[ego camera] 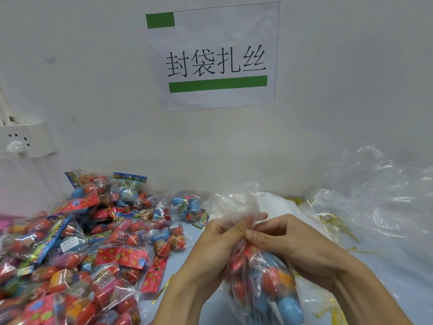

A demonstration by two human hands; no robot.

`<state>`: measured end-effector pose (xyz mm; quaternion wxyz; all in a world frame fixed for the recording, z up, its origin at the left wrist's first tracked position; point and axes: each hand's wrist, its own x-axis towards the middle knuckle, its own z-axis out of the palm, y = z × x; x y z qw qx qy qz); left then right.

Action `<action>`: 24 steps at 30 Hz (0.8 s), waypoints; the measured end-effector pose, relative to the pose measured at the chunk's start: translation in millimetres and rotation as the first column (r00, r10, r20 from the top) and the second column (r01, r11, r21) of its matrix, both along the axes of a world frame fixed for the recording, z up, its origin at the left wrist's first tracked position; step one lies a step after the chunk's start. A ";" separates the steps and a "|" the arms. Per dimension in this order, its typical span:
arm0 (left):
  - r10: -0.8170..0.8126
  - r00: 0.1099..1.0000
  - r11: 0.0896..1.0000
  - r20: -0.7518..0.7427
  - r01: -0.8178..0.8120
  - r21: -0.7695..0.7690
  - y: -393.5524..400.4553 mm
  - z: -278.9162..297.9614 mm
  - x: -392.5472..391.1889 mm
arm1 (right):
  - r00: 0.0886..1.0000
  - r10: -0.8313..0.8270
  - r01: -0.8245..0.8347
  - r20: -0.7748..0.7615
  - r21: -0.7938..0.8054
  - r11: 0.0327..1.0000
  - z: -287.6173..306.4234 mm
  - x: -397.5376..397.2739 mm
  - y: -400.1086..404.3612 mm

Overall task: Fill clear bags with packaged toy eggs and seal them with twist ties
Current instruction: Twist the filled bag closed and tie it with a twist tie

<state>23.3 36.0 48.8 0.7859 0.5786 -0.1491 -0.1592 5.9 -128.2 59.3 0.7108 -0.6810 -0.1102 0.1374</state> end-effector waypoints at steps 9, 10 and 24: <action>-0.088 0.994 0.996 -0.062 0.086 -0.038 1.9 0.7 -1.3 | 1.000 -0.028 0.028 -0.006 -0.007 1.000 -4.1 2.4 -0.9; -0.084 0.995 0.995 -0.049 0.082 -0.049 3.4 -0.8 -0.2 | 1.000 -0.029 0.029 -0.011 0.003 1.000 -3.8 2.3 -2.1; -0.145 0.935 0.921 0.323 0.008 0.390 6.8 -10.4 -0.6 | 1.000 -0.024 0.021 -0.020 -0.143 0.989 -3.5 1.8 -11.5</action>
